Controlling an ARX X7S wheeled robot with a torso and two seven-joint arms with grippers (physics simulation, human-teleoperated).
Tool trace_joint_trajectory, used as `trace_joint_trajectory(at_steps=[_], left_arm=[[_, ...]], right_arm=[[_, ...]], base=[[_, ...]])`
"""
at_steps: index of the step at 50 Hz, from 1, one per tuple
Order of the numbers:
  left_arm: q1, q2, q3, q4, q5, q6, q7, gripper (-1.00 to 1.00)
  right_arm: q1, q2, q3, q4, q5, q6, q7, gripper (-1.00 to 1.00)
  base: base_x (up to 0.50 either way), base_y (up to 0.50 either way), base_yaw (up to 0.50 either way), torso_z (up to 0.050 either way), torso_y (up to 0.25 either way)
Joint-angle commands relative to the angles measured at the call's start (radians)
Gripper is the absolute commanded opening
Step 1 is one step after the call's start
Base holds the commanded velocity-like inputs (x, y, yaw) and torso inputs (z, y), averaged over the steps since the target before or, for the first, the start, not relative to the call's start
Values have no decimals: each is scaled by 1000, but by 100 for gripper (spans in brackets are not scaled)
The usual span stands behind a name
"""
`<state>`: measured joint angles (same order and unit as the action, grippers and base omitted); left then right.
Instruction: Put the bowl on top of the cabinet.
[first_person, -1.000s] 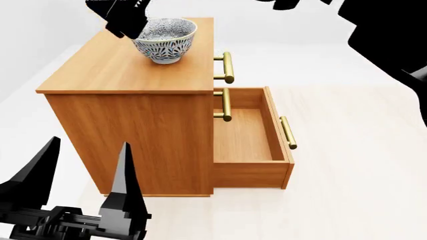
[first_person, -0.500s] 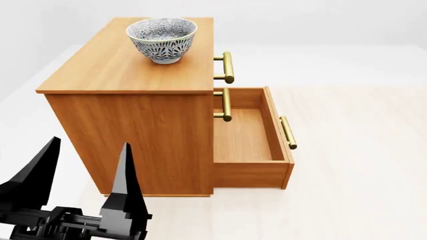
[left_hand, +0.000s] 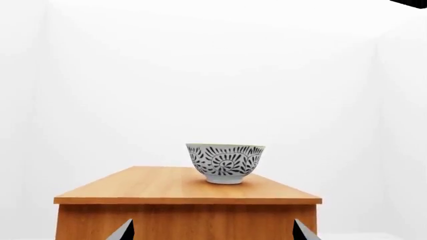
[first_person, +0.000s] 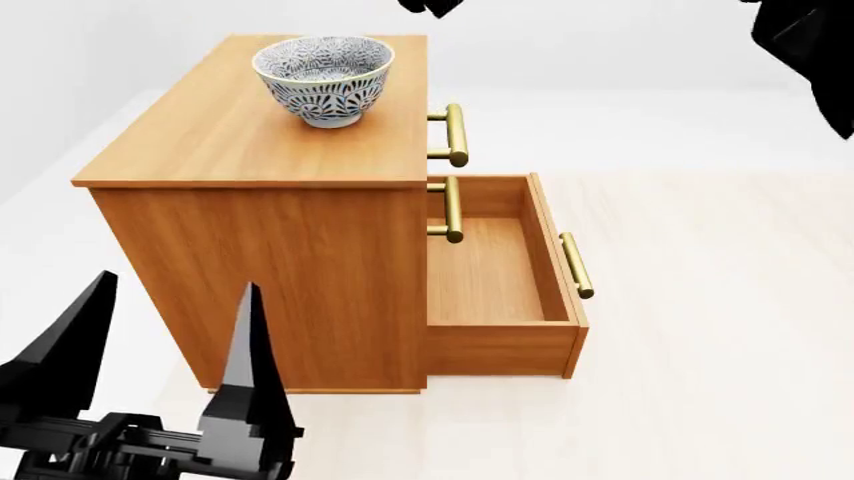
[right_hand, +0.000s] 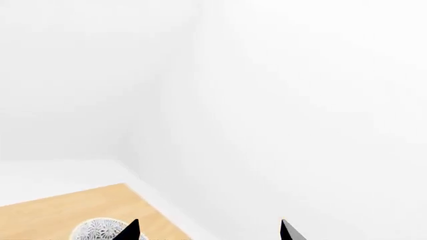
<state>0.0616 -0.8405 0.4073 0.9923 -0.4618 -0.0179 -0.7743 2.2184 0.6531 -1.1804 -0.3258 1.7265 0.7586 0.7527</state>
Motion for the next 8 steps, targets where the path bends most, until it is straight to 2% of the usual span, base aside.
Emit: trace_joint_trajectory(at_steps=[1, 8], left_arm=[[-3, -3, 5, 5, 2, -2, -8, 100], [-4, -3, 10, 2, 5, 1, -8, 100]], right_arm=[[-27, 128, 59, -181, 90, -28, 139, 100], [-25, 188, 92, -269, 145, -49, 207, 100]], base=[[0, 0, 0, 0, 0], [0, 0, 0, 0, 0]])
